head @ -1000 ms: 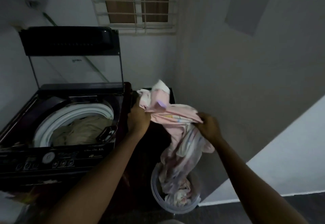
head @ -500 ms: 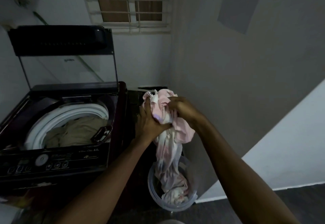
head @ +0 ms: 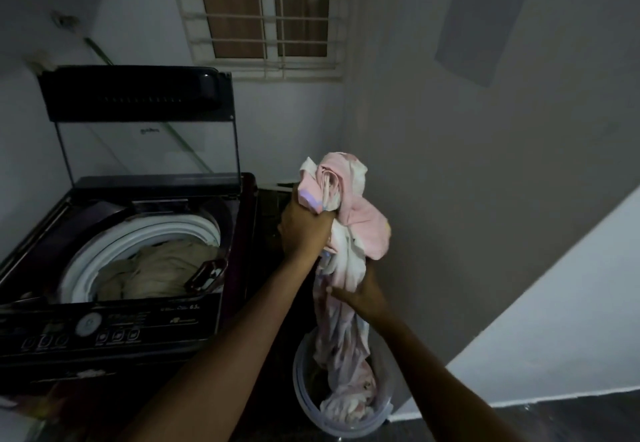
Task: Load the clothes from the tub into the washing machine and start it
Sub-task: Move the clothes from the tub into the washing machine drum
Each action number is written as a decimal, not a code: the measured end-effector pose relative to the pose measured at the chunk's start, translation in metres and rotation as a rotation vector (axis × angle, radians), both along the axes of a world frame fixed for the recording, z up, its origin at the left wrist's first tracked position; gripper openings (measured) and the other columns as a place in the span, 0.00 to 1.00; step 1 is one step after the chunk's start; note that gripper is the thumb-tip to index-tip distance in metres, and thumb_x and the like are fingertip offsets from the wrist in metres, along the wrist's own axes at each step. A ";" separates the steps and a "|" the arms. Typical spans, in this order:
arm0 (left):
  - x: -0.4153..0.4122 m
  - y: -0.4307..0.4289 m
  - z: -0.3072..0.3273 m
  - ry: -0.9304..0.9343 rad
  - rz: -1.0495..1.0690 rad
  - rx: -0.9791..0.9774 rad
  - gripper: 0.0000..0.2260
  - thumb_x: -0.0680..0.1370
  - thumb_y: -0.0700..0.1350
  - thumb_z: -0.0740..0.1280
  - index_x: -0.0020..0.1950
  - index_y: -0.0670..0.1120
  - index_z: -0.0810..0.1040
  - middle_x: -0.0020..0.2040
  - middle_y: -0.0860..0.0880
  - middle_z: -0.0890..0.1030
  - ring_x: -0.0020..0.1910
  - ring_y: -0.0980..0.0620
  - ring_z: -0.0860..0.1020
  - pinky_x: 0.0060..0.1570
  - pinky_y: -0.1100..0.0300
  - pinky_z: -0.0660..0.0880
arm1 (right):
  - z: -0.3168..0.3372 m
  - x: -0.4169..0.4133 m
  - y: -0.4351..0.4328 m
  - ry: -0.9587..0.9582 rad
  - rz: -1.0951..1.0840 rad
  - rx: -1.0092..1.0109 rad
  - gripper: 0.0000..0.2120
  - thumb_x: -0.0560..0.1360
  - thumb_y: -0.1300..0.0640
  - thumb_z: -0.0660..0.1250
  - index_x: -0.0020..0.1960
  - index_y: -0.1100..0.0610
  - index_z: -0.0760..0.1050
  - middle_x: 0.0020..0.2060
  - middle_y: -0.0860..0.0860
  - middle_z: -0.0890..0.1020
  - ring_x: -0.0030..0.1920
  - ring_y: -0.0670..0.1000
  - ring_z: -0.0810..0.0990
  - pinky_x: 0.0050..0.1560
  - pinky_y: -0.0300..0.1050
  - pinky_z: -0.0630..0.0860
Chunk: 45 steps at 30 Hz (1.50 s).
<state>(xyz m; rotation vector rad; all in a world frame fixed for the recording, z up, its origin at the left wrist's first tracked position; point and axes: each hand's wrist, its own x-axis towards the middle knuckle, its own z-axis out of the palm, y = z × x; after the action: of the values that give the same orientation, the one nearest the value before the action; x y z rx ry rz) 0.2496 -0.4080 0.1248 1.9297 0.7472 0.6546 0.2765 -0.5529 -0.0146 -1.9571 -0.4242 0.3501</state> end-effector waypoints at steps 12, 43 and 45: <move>-0.027 0.025 -0.027 0.404 -0.199 0.460 0.36 0.71 0.49 0.69 0.76 0.60 0.56 0.68 0.46 0.65 0.57 0.36 0.76 0.48 0.49 0.74 | 0.116 0.062 -0.014 -0.181 -0.199 0.028 0.05 0.69 0.61 0.68 0.41 0.57 0.83 0.35 0.51 0.83 0.36 0.45 0.77 0.36 0.43 0.73; -0.004 0.009 0.039 -0.412 0.030 -0.660 0.20 0.62 0.45 0.76 0.53 0.48 0.82 0.49 0.50 0.85 0.46 0.49 0.84 0.47 0.55 0.81 | 0.002 0.023 0.007 0.096 -0.074 0.008 0.38 0.67 0.50 0.78 0.71 0.55 0.66 0.69 0.53 0.72 0.67 0.51 0.72 0.66 0.47 0.70; -0.009 0.024 0.034 -0.455 0.060 -0.679 0.22 0.60 0.46 0.76 0.54 0.48 0.82 0.49 0.50 0.85 0.47 0.50 0.84 0.50 0.51 0.81 | 0.016 0.033 0.001 0.096 -0.019 -0.028 0.25 0.74 0.60 0.72 0.68 0.62 0.69 0.66 0.57 0.73 0.65 0.54 0.73 0.59 0.37 0.69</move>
<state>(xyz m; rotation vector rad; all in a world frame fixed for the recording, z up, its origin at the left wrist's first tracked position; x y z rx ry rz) 0.2409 -0.3838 0.1584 1.0926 0.6280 0.7254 0.3098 -0.5520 0.0009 -1.9611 -0.3399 0.4374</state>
